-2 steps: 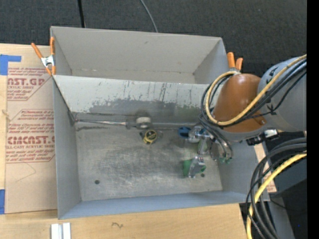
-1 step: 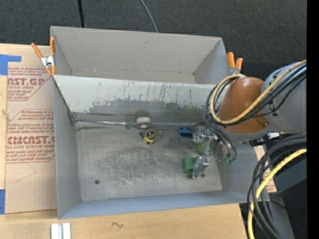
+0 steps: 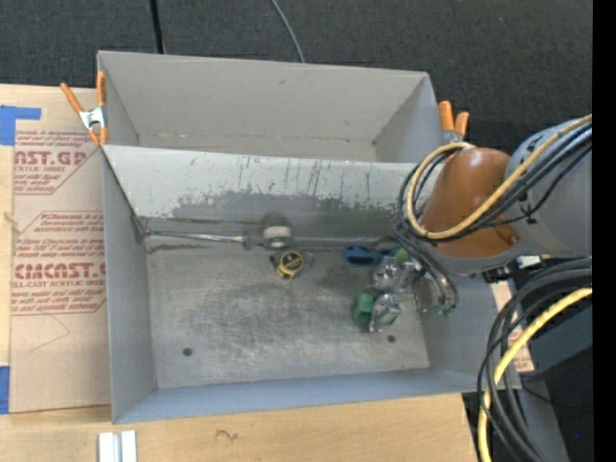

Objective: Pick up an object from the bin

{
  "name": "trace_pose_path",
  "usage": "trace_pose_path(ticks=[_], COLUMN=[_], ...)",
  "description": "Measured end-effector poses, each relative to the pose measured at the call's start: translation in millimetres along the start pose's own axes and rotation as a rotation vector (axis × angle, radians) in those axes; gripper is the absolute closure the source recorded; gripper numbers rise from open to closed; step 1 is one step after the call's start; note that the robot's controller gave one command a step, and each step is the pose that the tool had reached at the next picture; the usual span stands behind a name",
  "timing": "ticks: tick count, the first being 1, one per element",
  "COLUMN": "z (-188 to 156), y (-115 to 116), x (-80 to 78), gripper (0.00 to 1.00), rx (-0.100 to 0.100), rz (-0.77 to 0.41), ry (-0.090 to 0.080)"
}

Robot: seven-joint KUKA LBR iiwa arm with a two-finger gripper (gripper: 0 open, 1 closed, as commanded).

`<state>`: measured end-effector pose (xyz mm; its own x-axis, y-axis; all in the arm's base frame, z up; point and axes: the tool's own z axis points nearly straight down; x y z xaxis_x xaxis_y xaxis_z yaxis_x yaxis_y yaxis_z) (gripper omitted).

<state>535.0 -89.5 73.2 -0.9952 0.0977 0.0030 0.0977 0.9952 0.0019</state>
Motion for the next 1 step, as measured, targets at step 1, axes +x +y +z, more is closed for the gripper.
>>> trace_pose_path(ticks=[1], z=[-140.4], y=[-8.4], x=[-11.2], gripper=[1.00], rx=[0.004], rz=[-0.130], ry=[-0.013])
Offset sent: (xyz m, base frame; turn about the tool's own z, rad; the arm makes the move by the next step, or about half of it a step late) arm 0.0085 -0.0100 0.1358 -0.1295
